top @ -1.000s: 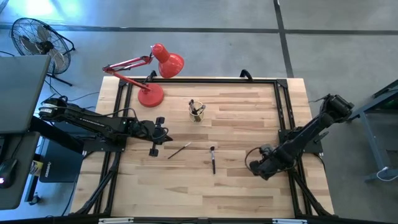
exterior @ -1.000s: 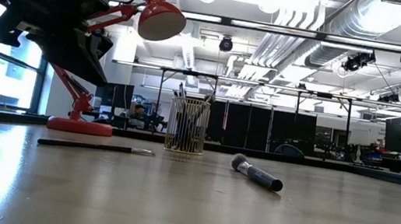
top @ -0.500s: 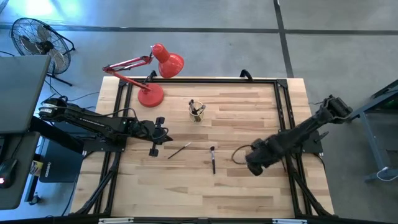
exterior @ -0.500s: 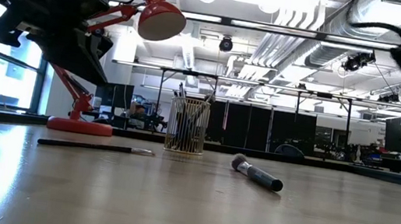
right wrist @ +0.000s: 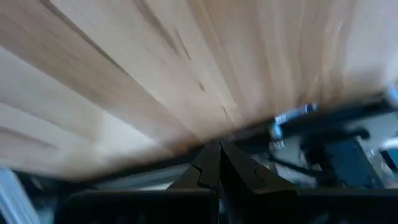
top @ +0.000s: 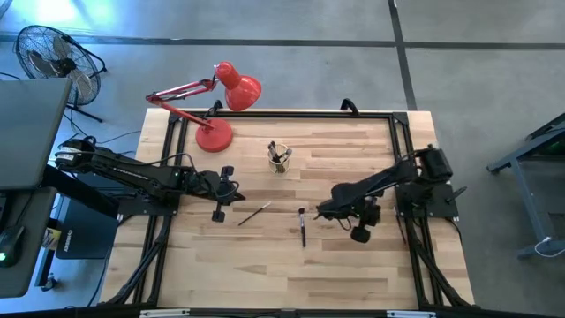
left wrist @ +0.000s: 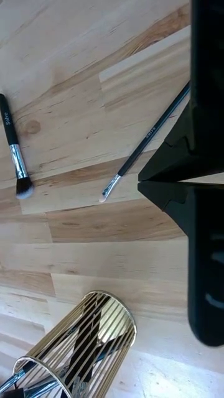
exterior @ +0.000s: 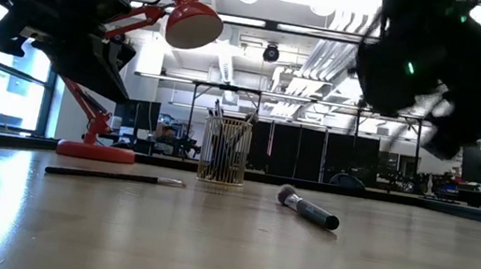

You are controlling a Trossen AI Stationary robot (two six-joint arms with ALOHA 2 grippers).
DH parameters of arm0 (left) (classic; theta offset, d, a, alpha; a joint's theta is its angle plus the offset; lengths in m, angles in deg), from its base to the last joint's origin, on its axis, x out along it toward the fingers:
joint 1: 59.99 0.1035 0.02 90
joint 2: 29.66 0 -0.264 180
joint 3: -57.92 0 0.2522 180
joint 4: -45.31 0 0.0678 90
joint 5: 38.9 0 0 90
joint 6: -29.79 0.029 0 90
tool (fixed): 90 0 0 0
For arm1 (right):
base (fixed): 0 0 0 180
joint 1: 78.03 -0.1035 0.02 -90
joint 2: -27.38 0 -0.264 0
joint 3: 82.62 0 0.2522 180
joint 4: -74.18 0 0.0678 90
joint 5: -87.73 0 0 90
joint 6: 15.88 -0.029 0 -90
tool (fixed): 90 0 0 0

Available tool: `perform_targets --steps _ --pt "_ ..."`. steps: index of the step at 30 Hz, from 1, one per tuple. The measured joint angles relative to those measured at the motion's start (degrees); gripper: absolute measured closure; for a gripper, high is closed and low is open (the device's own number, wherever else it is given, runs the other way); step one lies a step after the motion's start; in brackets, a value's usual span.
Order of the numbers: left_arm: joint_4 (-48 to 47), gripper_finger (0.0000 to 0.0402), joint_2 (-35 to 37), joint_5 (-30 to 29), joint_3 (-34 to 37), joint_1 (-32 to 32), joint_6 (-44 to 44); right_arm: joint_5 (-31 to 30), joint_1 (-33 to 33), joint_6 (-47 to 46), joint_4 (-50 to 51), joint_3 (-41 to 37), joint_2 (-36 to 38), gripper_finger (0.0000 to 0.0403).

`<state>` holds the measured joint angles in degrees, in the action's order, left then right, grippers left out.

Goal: Put items in baskets/containers
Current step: Put the black eyeshadow brush into the gold pen holder

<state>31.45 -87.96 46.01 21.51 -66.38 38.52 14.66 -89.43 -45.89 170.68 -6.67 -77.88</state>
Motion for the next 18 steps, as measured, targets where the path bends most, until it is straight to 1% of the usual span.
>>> perform_targets --steps 3,8,12,18 --pt "-0.02 0.0401 0.00 -0.02 0.00 0.00 0.00 3.15 0.22 3.26 0.27 -3.46 -1.56 0.0403" --pt "-0.02 0.0401 0.00 -0.03 0.00 0.00 0.00 7.20 -0.43 4.43 -2.37 -10.20 -1.56 0.0403" --pt "-0.02 0.0401 0.00 -0.04 0.00 0.00 -0.02 8.64 -1.71 4.59 -6.10 -14.31 -1.49 0.0403" --pt "-0.04 0.0401 0.00 -0.04 0.02 0.00 -0.02 8.85 -4.03 5.02 -10.99 -18.82 -1.49 0.0403"
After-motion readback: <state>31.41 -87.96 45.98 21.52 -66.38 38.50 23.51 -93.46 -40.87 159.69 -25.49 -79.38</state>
